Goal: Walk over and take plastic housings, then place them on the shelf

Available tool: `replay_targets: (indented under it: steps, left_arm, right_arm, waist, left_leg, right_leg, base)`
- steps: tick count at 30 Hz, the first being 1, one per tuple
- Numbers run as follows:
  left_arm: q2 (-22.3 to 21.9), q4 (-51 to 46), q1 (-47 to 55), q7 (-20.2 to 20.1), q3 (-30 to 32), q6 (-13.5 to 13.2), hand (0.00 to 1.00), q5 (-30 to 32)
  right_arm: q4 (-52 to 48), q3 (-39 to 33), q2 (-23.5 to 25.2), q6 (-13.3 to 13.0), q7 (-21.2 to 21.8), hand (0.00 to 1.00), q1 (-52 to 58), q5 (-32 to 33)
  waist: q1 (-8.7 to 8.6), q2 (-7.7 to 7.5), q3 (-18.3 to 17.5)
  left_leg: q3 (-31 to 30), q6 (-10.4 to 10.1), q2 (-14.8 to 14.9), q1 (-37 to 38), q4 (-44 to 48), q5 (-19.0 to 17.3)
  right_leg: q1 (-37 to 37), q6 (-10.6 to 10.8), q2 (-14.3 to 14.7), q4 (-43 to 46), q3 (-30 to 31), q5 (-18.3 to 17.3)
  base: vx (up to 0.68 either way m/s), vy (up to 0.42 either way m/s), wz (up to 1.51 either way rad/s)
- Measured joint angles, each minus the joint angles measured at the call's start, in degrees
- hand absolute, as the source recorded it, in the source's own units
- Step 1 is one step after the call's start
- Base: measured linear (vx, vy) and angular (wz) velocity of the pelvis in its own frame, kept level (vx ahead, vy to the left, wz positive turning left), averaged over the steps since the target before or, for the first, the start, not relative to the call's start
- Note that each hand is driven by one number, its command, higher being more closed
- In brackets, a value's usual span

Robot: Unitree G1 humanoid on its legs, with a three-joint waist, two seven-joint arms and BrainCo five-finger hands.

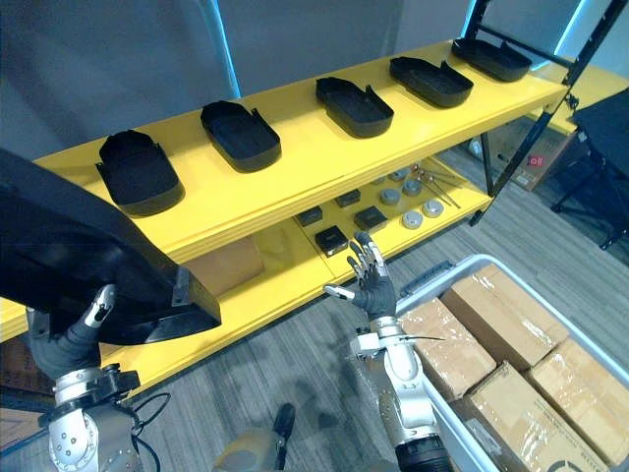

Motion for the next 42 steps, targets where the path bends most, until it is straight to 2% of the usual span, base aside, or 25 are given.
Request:
replay_targets:
  steps: [1,2,3,5,6,7,8,9,10,12,14,15,16,19,30,32,33,34,36,37,38,39,40,41,42]
  left_arm:
    - [0.44,0.07,-0.71,0.33,-0.15,0.00,1.00,-0.03]
    - [1.02,0.32,-2.46,0.96,-0.71,-0.01,1.00,-0.13]
    - [1.09,0.73,-4.22,1.34,-1.66,-0.01,1.00,-0.46]
    - [1.01,2.35,-6.38,2.38,-3.81,-0.07,1.00,-0.72]
    - [1.01,2.54,-6.49,2.45,-4.06,-0.08,1.00,-0.71]
    - [0.97,2.84,-6.39,2.75,-4.87,-0.09,1.00,-0.67]
    - [0.37,3.19,-6.30,2.87,-5.52,-0.10,1.00,-0.66]
    - [-1.03,3.01,-4.86,2.86,-7.11,-0.09,1.00,-0.71]
    - [-1.11,2.97,-4.36,2.88,-7.52,-0.08,1.00,-0.73]
    - [-1.18,2.96,-4.58,2.79,-9.37,-0.07,1.00,-0.54]
    - [-1.32,3.27,-6.00,1.90,-11.78,-0.07,1.00,-0.60]
    - [-1.37,4.46,-7.52,0.58,-13.14,-0.08,1.00,-0.67]
    - [-1.33,4.89,-7.96,0.22,-13.28,-0.06,1.00,-0.67]
    - [-0.64,5.44,-8.09,0.02,-12.75,-0.08,1.00,-1.14]
    - [-0.36,6.42,-4.47,-3.33,-12.47,2.71,1.00,-1.09]
    - [-0.59,6.42,-4.46,-4.54,-12.40,2.70,1.00,-1.13]
    - [-0.79,6.53,-4.66,-5.32,-12.76,2.72,1.00,-1.11]
    - [-0.77,6.62,-4.84,-5.61,-12.86,2.72,1.00,-1.11]
    - [-0.77,7.21,-4.82,-5.66,-12.70,2.71,1.00,-1.22]
    - [-0.77,7.40,-4.81,-5.65,-12.66,2.71,1.00,-1.23]
    - [-0.75,7.55,-4.84,-5.67,-12.54,2.65,1.00,-1.22]
    - [-0.69,7.62,-4.88,-5.69,-12.41,2.58,1.00,-1.20]
    - [-0.98,8.47,-4.87,-5.77,-12.48,2.52,1.00,-1.19]
    - [-1.26,9.34,-4.86,-6.02,-12.60,2.57,1.00,-1.14]
    - [-0.86,11.04,-5.08,-6.46,-12.40,2.70,1.00,-1.15]
  right_arm:
    - [-0.02,0.22,0.13,-0.42,0.01,0.00,-0.16,-0.02]
    - [-0.04,0.22,0.14,-0.65,0.06,0.00,-0.50,-0.02]
    - [-0.06,-0.03,-0.03,-0.80,0.04,0.00,-0.53,0.00]
    - [-0.17,0.00,-0.72,-0.80,0.13,0.00,-0.49,0.06]
    - [-0.18,0.00,-0.81,-0.80,0.20,0.00,-0.49,0.12]
    - [-0.42,0.00,-1.00,-0.78,0.54,0.00,-0.47,0.66]
    - [-0.52,-0.09,-1.30,-0.78,0.81,0.00,-0.50,1.00]
    - [-0.53,-0.03,-2.36,-0.28,1.71,0.00,-0.45,1.83]
    - [-0.53,0.07,-2.61,-0.10,1.84,0.00,-0.45,1.86]
    - [-1.26,-0.55,-2.60,-0.09,2.54,0.00,-0.03,2.36]
    - [-4.04,-2.16,-2.66,-0.18,2.45,0.00,1.00,2.38]
    - [-5.86,-3.50,-2.64,-0.22,2.39,0.00,2.44,2.27]
    - [-5.88,-3.79,-2.51,-0.20,2.48,0.00,2.71,2.28]
    - [-6.04,-4.46,-1.11,-0.19,3.32,0.00,3.29,2.21]
    - [-5.10,-5.40,0.23,-0.27,5.00,0.00,5.44,5.56]
    - [-4.89,-5.60,0.16,-0.44,4.87,0.00,5.42,5.48]
    - [-5.02,-6.44,0.39,-0.48,4.72,0.00,5.47,5.26]
    - [-5.05,-6.80,0.21,-0.47,4.61,0.00,5.46,5.26]
    - [-5.05,-6.80,-1.42,-0.35,4.56,0.00,5.18,5.04]
    - [-5.01,-6.73,-1.85,-0.35,4.56,0.00,5.12,5.04]
    - [-4.77,-6.50,-2.87,-0.37,4.76,0.00,4.69,5.32]
    - [-4.44,-6.35,-3.50,-0.39,4.94,0.00,4.11,5.47]
    - [-4.09,-6.34,-4.44,-0.51,5.01,0.00,3.72,5.56]
    - [-3.64,-6.34,-5.01,-0.63,5.01,0.00,3.66,5.61]
    - [-1.61,-6.08,-4.56,-0.73,4.97,0.00,3.66,5.62]
  waist:
    - [-0.07,-0.02,-0.01]
    - [-0.25,0.05,0.03]
    - [-0.78,-0.03,-0.02]
    - [-1.27,-0.46,-0.28]
    - [-1.27,-0.70,-0.42]
    - [-1.35,-1.70,-1.04]
    - [-1.55,-1.09,-0.82]
    - [-1.11,0.90,-1.14]
    - [-0.79,1.36,-1.30]
    - [-2.12,2.31,-1.93]
    - [-3.26,2.59,-2.13]
    - [-3.75,2.97,-2.32]
    - [-3.71,2.95,-2.36]
    - [-3.38,1.35,-3.35]
    - [-4.22,2.10,-3.63]
    - [-4.10,2.18,-3.75]
    - [-4.63,1.42,-3.22]
    - [-4.81,1.37,-3.02]
    - [-4.74,1.12,-2.75]
    - [-4.71,1.16,-2.77]
    - [-4.77,1.43,-2.93]
    - [-4.72,1.55,-3.00]
    - [-4.77,3.06,-3.72]
    - [-5.03,4.45,-4.29]
    - [-5.97,4.56,-4.58]
  left_leg:
    - [-0.60,0.19,0.26,0.20,0.00,-0.18]
    - [-1.92,0.25,0.78,0.40,0.05,-0.31]
    - [-3.57,-0.31,0.84,0.41,0.08,-0.15]
    - [-5.91,-0.89,-0.66,0.30,0.36,-0.48]
    - [-6.13,-0.97,-1.04,0.30,0.39,-0.54]
    - [-7.16,-1.31,-2.84,-0.18,0.62,-0.81]
    - [-7.82,-1.47,-3.12,-0.14,0.84,-1.19]
    - [-6.94,-1.47,-2.18,-0.31,1.95,-2.56]
    - [-6.07,-1.55,-1.96,-0.47,2.43,-2.73]
    - [3.02,-0.49,0.21,-0.95,2.88,-4.49]
    - [13.97,-0.11,4.19,-2.46,4.99,-4.77]
    - [20.94,-0.99,6.42,-2.41,5.73,-3.89]
    - [21.73,-1.54,6.25,-1.88,5.47,-3.30]
    - [21.26,-1.37,3.65,0.09,1.80,-1.96]
    - [15.24,-1.47,1.55,2.48,-2.90,1.33]
    - [14.91,-0.48,1.01,2.29,-4.23,1.60]
    - [19.55,2.19,1.69,-0.19,0.96,-1.82]
    - [20.43,2.60,2.61,-1.90,4.77,-2.33]
    - [21.33,1.22,9.00,-6.50,17.09,-2.49]
    - [21.12,0.70,10.60,-6.88,18.43,-2.16]
    - [20.53,-0.50,12.98,-7.15,19.61,-1.38]
    - [19.54,-1.17,14.00,-7.10,20.34,-0.69]
    - [19.29,-1.49,15.11,-6.77,20.31,1.50]
    - [19.26,-1.89,15.33,-6.54,20.16,1.73]
    - [19.79,-6.38,13.90,-5.05,19.75,-6.17]
  right_leg:
    - [-0.81,0.31,1.40,-0.57,0.59,-2.57]
    - [-1.66,0.62,4.88,-4.82,1.29,-6.02]
    - [-1.30,0.68,8.49,-12.21,3.07,-7.31]
    - [-1.17,0.84,12.99,-24.90,8.38,-6.71]
    - [-1.14,0.64,13.15,-25.90,8.83,-6.43]
    - [-0.95,-0.12,13.23,-29.62,10.57,-2.38]
    - [-0.26,1.46,13.05,-30.11,10.30,-1.60]
    - [1.52,1.14,13.72,-32.36,8.94,-0.70]
    - [2.25,1.04,13.92,-33.26,8.69,-0.39]
    - [4.95,0.89,13.99,-34.66,4.79,-0.42]
    - [6.22,0.65,13.61,-35.07,0.94,-0.57]
    - [7.32,0.50,13.33,-34.97,-1.15,-0.76]
    - [7.65,0.49,13.12,-34.81,-1.25,-0.94]
    - [7.57,1.55,11.03,-34.07,-0.80,-3.31]
    - [11.79,2.00,10.74,-35.72,-4.75,-3.46]
    - [11.91,2.35,9.77,-34.91,-5.94,-4.26]
    - [12.19,2.97,7.75,-34.52,-8.21,-4.31]
    - [12.17,2.97,6.89,-33.82,-8.96,-4.31]
    - [12.59,2.98,3.03,-31.48,-8.70,-4.32]
    - [12.78,3.03,2.00,-31.05,-8.50,-4.29]
    - [12.56,4.34,-0.02,-30.15,-7.71,-4.35]
    - [12.32,7.27,-1.47,-29.45,-6.61,-5.08]
    - [11.63,10.92,-2.94,-28.95,-4.94,-6.15]
    - [11.49,11.73,-3.23,-28.33,-4.67,-6.45]
    - [11.81,12.72,-4.98,-27.97,-3.97,-6.97]
  base:
    - [0.17,0.012,0.45]
    - [0.18,0.002,0.66]
    - [0.20,-0.038,0.80]
    - [0.16,-0.109,0.79]
    - [0.13,-0.138,0.68]
    - [0.10,-0.125,0.52]
    - [0.17,-0.132,0.56]
    - [0.15,-0.078,0.29]
    - [0.17,-0.061,0.37]
    - [0.10,-0.046,0.83]
    - [0.11,-0.031,1.08]
    - [0.10,0.023,0.82]
    - [0.09,0.050,0.62]
    - [0.09,0.061,0.13]
    - [0.00,-0.015,0.28]
    - [-0.06,0.025,0.52]
    - [-0.05,0.081,0.61]
    - [-0.03,0.145,0.59]
    - [-0.02,0.196,0.14]
    - [0.00,0.285,-0.14]
    - [0.02,0.345,-0.27]
    - [0.05,0.458,-0.38]
    - [0.05,0.436,-0.28]
    - [0.08,0.521,-0.09]
    - [0.09,0.554,0.19]
